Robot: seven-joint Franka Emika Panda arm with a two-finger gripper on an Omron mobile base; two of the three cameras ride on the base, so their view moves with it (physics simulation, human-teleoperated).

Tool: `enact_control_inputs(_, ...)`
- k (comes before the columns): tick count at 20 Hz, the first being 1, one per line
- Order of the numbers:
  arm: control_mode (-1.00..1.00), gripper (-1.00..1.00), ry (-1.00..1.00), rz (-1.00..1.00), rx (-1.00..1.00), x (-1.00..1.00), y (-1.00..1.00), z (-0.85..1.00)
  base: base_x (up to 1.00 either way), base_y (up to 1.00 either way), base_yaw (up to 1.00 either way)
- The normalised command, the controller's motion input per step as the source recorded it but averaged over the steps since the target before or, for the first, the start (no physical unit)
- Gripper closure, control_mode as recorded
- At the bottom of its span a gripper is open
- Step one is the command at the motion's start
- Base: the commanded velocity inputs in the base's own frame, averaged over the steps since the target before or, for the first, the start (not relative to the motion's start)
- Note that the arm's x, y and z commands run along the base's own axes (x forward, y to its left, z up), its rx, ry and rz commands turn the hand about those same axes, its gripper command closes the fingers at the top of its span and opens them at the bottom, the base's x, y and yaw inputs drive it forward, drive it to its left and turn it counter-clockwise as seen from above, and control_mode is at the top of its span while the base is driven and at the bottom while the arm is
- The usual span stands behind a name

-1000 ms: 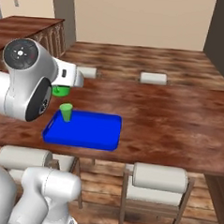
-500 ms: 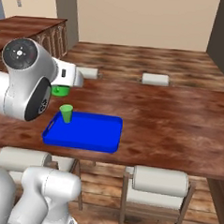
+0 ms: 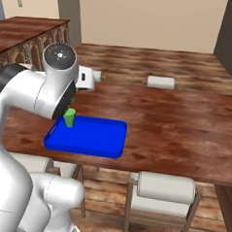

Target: There is a tray on the dining counter. Grab the cup, mug, and pitcher and place them on the tray. The pitcher may be placed next to the tray if it cannot fit the tray.

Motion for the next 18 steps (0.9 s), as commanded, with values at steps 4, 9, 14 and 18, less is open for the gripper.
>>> enact_control_inputs(4, -1.00, 1.00, 0.01, 0.23, 0.00, 0.39, 0.00, -0.40, 0.00, 0.00, 0.00)
enact_control_inputs(9, -1.00, 1.00, 0.00, 0.21, 0.00, 0.28, 0.00, -0.36, 0.00, 0.00, 0.00)
enact_control_inputs(14, -1.00, 1.00, -0.04, 0.15, 0.00, 0.28, 0.00, -0.31, 0.00, 0.00, 0.00)
enact_control_inputs(18, -1.00, 1.00, -0.06, 0.13, 0.00, 0.28, 0.00, -0.31, 0.00, 0.00, 0.00)
